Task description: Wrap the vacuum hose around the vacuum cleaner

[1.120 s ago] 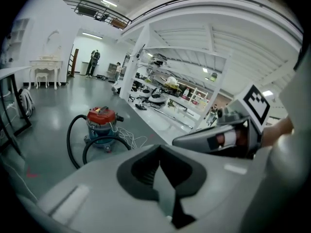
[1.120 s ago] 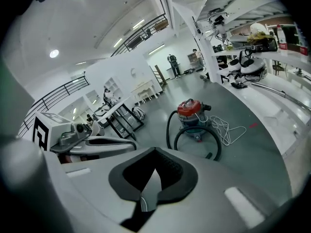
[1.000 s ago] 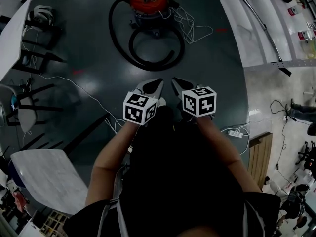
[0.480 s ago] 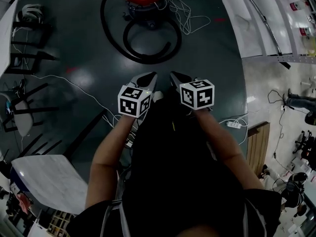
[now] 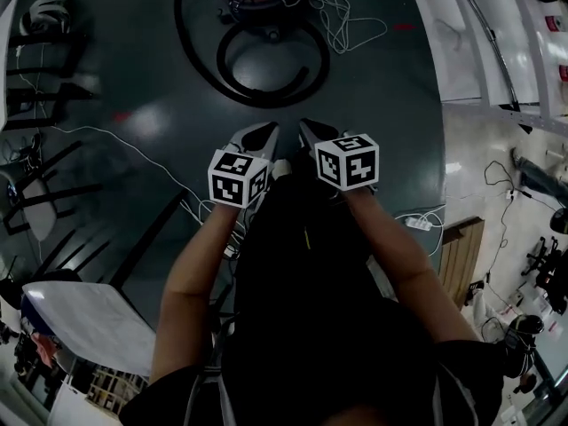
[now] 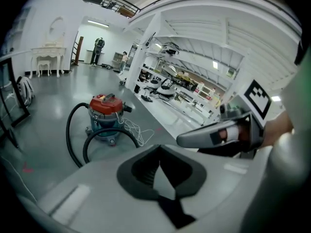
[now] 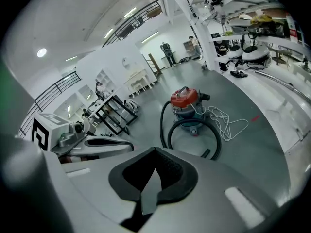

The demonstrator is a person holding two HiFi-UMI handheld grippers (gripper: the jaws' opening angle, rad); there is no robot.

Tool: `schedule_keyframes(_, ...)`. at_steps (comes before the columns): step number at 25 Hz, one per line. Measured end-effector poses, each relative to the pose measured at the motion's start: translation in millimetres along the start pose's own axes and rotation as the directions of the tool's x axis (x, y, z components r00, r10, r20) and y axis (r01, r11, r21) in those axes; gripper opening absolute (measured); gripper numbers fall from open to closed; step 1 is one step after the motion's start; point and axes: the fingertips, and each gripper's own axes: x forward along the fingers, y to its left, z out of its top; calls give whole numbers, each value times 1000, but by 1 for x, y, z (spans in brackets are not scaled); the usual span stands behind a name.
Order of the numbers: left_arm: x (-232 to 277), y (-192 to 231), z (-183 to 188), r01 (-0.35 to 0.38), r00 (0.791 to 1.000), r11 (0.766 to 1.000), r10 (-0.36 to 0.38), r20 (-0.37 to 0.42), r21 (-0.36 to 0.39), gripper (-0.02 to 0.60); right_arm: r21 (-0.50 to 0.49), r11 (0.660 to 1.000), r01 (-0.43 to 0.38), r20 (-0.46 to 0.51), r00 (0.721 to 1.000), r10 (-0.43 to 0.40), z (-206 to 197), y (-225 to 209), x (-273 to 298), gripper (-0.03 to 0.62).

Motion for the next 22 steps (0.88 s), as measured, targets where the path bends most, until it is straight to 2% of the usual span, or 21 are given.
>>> schedule_keyframes(4, 34, 12, -1, -12, 999, 1000, 12, -34, -7, 11, 1, 1000, -7, -32, 999, 7, 4, -25, 20, -5)
schedule_keyframes(10, 85, 26, 1, 6, 997, 1000, -8, -82, -28, 11, 29, 1000, -10, -79, 997, 13, 10, -69, 51, -5)
schedule_keyframes(18, 157, 38, 4, 46, 987, 999, -43, -154, 19, 9, 25, 998, -54, -167, 984, 58, 15, -113, 96, -5)
schedule_keyframes(22, 184, 67, -2, 75, 982, 995, -63, -179, 64, 11, 43, 997, -64, -208, 975, 72, 19, -122, 127, -5)
